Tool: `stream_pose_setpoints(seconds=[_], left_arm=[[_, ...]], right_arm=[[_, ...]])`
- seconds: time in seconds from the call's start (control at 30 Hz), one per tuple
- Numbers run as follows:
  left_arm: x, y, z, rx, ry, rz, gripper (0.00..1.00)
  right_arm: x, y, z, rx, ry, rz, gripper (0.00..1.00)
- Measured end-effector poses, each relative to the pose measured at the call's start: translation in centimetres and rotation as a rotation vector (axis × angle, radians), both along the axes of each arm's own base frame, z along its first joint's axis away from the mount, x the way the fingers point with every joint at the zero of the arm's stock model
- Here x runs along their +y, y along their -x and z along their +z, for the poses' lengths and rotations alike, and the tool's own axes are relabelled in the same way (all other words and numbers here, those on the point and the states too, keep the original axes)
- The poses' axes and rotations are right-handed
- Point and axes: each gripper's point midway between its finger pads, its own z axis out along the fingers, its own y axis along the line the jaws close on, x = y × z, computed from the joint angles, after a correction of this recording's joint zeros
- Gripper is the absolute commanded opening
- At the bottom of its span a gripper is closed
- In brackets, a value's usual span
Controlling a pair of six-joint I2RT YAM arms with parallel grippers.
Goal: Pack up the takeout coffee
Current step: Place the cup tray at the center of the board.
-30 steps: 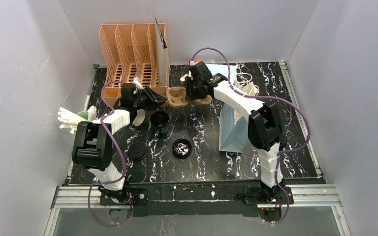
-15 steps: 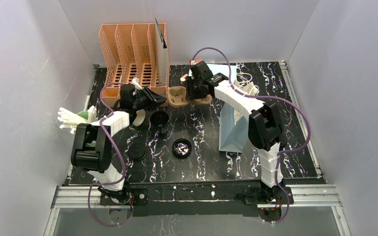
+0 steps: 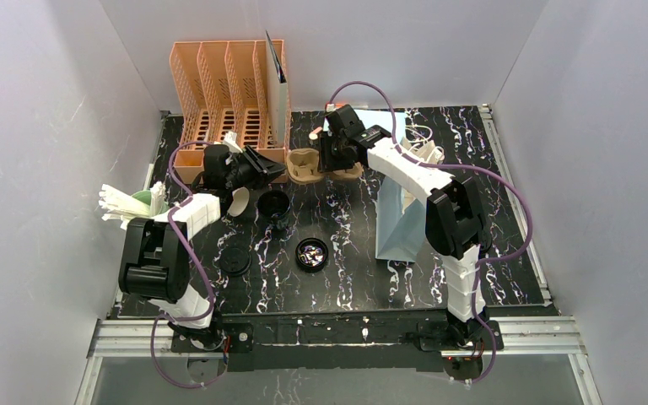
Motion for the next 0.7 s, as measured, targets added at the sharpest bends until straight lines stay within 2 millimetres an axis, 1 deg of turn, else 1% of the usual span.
stream_pose_setpoints(seconds=[0.13, 0.4, 0.43, 0.5, 0.6, 0.7], left_arm=[[-0.16, 0.07, 0.16, -0.001, 0.011, -0.009, 0.27], [-0.67, 0.15, 0.5, -0.001, 0.048, -0.035, 0.19], [-0.71, 0.09, 0.46, 0.001, 0.052, -0.036, 0.19], [-0.8, 0.09, 0.4, 0.006, 0.059, -0.038, 0.23], [-0.87, 0.04, 0.6, 0.006, 0.07, -0.037, 0.24], [-0.77, -0.15, 0.82, 0.002, 0.076, -0.025, 0.27]], right_arm=[[0.18, 0.16, 0.02, 0.006, -0.008, 0.009, 0.41], [0.67, 0.62, 0.11, 0.024, -0.032, 0.034, 0.42], [0.65, 0.57, 0.13, 0.025, -0.035, 0.035, 0.42], [0.53, 0.5, 0.12, 0.027, -0.037, 0.033, 0.42], [0.43, 0.43, 0.12, 0.03, -0.038, 0.027, 0.42], [0.22, 0.25, 0.12, 0.033, -0.041, 0.016, 0.42]])
